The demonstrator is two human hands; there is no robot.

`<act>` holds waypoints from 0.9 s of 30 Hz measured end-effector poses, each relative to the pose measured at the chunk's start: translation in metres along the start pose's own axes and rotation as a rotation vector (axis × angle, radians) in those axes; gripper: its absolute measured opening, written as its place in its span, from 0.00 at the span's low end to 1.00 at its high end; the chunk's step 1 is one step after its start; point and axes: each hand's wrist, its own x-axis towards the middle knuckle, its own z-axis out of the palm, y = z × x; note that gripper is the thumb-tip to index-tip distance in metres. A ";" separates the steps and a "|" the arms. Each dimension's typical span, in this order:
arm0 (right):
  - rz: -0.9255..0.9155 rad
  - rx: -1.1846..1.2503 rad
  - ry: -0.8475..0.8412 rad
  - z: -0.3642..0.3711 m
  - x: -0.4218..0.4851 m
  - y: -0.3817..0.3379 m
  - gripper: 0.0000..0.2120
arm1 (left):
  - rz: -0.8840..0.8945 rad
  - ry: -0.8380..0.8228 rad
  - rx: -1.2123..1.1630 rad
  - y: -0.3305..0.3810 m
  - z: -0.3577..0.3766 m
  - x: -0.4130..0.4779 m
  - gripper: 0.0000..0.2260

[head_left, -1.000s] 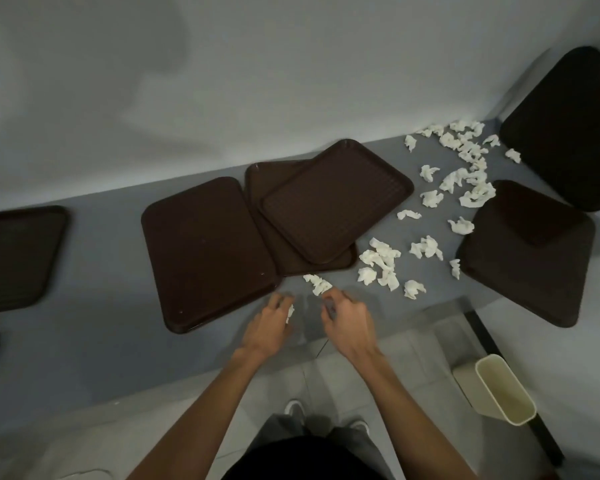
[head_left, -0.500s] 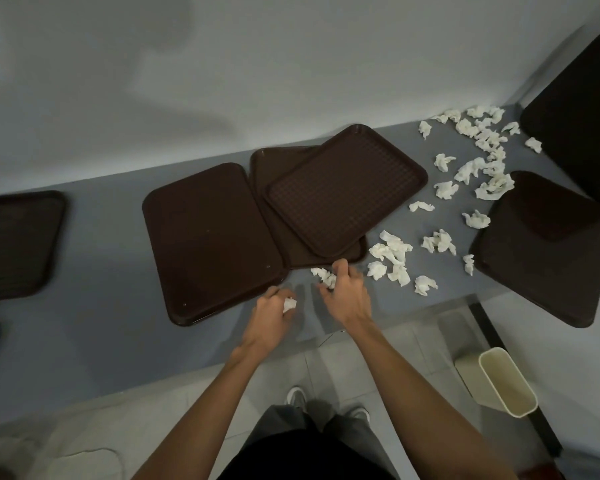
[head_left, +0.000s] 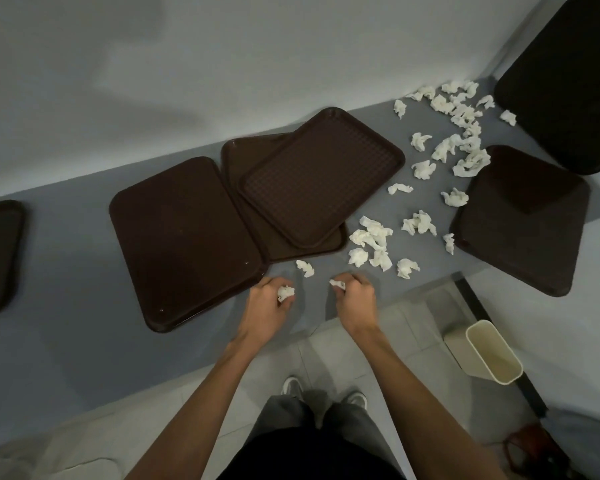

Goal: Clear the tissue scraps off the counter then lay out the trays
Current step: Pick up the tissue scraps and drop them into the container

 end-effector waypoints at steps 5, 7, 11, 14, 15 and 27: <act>0.003 0.112 0.141 -0.038 -0.020 0.024 0.09 | 0.059 -0.044 0.002 0.038 0.026 0.005 0.10; 0.022 0.139 0.215 -0.057 -0.031 0.040 0.09 | 0.106 -0.066 -0.001 0.059 0.039 0.007 0.09; 0.095 0.184 0.328 -0.093 -0.053 0.092 0.07 | 0.199 -0.135 -0.015 0.108 0.078 0.010 0.07; 0.170 0.237 0.398 -0.123 -0.070 0.147 0.07 | 0.254 -0.195 -0.023 0.150 0.121 0.010 0.06; 0.187 0.243 0.412 -0.134 -0.077 0.167 0.07 | 0.266 -0.216 -0.021 0.165 0.136 0.009 0.05; 0.359 0.302 0.436 -0.239 -0.094 0.442 0.08 | 0.226 -0.348 0.048 0.335 0.366 -0.024 0.05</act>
